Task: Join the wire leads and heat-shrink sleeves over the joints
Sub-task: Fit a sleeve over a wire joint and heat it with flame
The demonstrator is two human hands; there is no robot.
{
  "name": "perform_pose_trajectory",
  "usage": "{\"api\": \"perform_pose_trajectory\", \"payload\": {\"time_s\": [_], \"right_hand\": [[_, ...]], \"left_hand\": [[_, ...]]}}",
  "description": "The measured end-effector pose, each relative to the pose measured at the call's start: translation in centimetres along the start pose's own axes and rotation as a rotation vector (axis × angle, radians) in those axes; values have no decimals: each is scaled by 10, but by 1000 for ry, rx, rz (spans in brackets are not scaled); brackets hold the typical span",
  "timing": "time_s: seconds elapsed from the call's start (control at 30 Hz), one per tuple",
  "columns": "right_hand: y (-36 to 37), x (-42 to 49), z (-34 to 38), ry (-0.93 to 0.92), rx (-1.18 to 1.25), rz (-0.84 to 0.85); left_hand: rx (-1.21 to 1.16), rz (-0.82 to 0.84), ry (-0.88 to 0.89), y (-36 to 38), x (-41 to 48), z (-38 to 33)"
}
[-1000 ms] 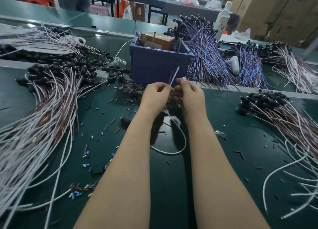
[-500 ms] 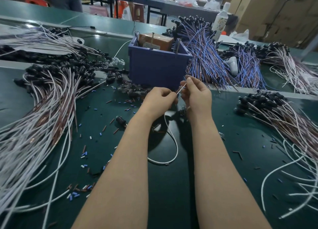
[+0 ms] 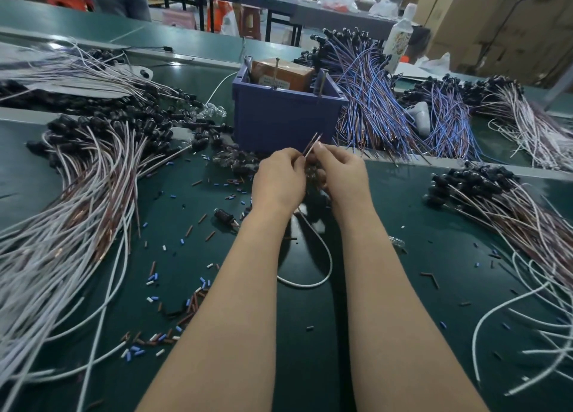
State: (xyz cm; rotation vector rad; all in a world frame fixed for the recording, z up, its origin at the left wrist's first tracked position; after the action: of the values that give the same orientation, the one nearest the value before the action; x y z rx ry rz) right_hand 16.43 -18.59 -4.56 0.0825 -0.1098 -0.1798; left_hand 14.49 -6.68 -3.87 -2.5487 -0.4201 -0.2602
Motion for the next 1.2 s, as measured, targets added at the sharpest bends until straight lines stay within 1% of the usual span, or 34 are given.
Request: {"api": "perform_pose_trajectory", "payload": {"time_s": [0.07,0.13,0.27,0.43,0.5,0.6,0.67,0.77,0.87,0.93,1.07,1.13,1.2], "right_hand": [[8,-1,-2,17,1,45],[11,-1,-4,29,9,52],[6,-1,-4,-34,-69,-28],[-2,-3,2,-93,-45,-105],[1,-3,4,-120,-193,-99],[5,-3,5,-155,-527,-67],[5,-5,6,-179,-708,-82],[2,-11,15,-234,-769,-159],[-1,-14,22,-261,-822,-214],[-1,-14,20,-237,-806,-206],[-2,-13,14,-151,-447,-200],[-2,-15,18,-188,-362,-211],[-2,-17,22,-249,-367,-217]], "left_hand": [[147,-78,18,-2,-3,-4],[235,-106,26,0,-5,-8],[295,-101,-17,3,-7,-8],[374,-76,-71,4,-7,-3],[305,-93,-103,0,-8,2],[103,-171,-161,-11,-8,12],[42,-197,-157,-13,-9,12],[13,-209,-121,-11,-12,5],[-45,-294,-103,-17,-14,2],[-73,-343,-89,-22,-15,2],[-94,-370,-48,-23,-15,1],[-112,-384,-20,-22,-15,-1],[-129,-392,-1,-21,-15,-2]]}}
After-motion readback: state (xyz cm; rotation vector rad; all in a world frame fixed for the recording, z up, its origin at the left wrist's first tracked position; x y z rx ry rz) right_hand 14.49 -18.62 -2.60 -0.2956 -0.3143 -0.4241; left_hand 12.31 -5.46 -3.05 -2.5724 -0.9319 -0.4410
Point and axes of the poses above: each hand's wrist, its own x-axis towards the middle knuckle, its own y-axis out of the palm, z = x × y, the point moved 8 cm from there along x, towards the middle knuckle, and after that the axes turned 3 degrees about -z, right-handed, at the moved point
